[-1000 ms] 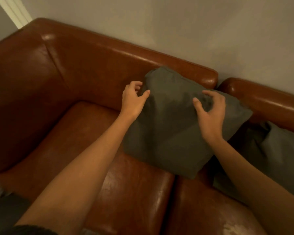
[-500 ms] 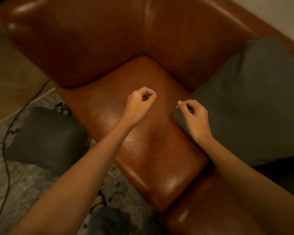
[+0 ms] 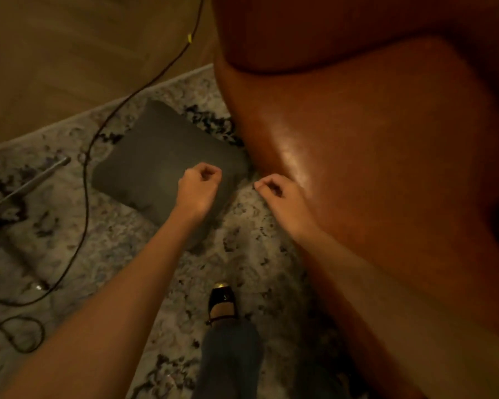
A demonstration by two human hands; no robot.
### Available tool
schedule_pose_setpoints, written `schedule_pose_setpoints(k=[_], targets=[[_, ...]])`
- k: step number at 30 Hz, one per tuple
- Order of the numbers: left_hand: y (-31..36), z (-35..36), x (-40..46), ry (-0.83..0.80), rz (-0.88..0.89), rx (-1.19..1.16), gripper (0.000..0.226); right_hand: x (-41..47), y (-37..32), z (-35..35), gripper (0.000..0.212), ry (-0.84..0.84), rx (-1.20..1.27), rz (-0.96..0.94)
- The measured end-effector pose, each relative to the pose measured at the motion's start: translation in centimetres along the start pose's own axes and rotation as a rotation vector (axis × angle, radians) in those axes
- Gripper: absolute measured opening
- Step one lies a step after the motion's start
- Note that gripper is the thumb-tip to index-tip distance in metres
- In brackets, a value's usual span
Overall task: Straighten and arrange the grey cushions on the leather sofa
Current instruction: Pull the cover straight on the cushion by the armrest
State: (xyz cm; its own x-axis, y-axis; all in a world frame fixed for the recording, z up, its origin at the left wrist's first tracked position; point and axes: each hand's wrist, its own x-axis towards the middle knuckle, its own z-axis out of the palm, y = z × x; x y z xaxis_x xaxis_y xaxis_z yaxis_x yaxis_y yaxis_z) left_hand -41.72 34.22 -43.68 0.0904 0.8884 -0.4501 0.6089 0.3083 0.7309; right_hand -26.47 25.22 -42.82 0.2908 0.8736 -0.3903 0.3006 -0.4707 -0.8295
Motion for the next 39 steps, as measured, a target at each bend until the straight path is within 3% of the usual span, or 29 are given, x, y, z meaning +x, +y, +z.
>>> schedule_pose_setpoints(k=[4, 8, 11, 15, 21, 24, 26, 32, 35, 39], targets=[[-7.9, -1.5, 3.7, 0.079, -0.141, -0.008, 0.017, 4.1, 2.2, 6.1, 0.022, -0.139, -0.020, 0.106], [-15.1, -1.2, 6.6, 0.134, -0.287, -0.070, 0.032, 8.0, 5.6, 10.8, 0.027, -0.164, -0.042, 0.277], [-18.7, -0.7, 8.6, 0.261, -0.423, -0.091, 0.055, 10.0, 8.2, 13.5, 0.028, -0.180, 0.003, 0.414], [-22.1, 0.4, 10.9, 0.386, -0.596, -0.278, 0.092, 12.4, 11.5, 17.0, 0.047, -0.235, 0.143, 0.549], [-27.1, 3.0, 12.4, 0.388, -0.534, -0.747, 0.125, 15.3, 14.2, 21.2, 0.088, -0.247, 0.326, 0.684], [-28.3, 3.8, 12.5, 0.373, -0.611, -0.797, 0.139, 15.6, 14.7, 22.4, 0.092, -0.176, 0.455, 0.719], [-28.3, 3.9, 12.5, 0.406, -0.618, -0.769, 0.138, 15.4, 14.8, 22.6, 0.091, -0.138, 0.496, 0.723], [-26.1, 2.6, 12.4, 0.508, -0.633, -0.707, 0.121, 15.7, 12.9, 20.7, 0.126, -0.090, 0.516, 0.699], [-25.7, 0.8, 11.7, 0.511, -0.616, -0.700, 0.122, 16.8, 11.5, 18.8, 0.121, -0.007, 0.554, 0.642], [-26.5, -2.0, 9.1, 0.452, -0.653, -0.731, 0.103, 17.3, 9.5, 17.3, 0.126, 0.033, 0.647, 0.656]])
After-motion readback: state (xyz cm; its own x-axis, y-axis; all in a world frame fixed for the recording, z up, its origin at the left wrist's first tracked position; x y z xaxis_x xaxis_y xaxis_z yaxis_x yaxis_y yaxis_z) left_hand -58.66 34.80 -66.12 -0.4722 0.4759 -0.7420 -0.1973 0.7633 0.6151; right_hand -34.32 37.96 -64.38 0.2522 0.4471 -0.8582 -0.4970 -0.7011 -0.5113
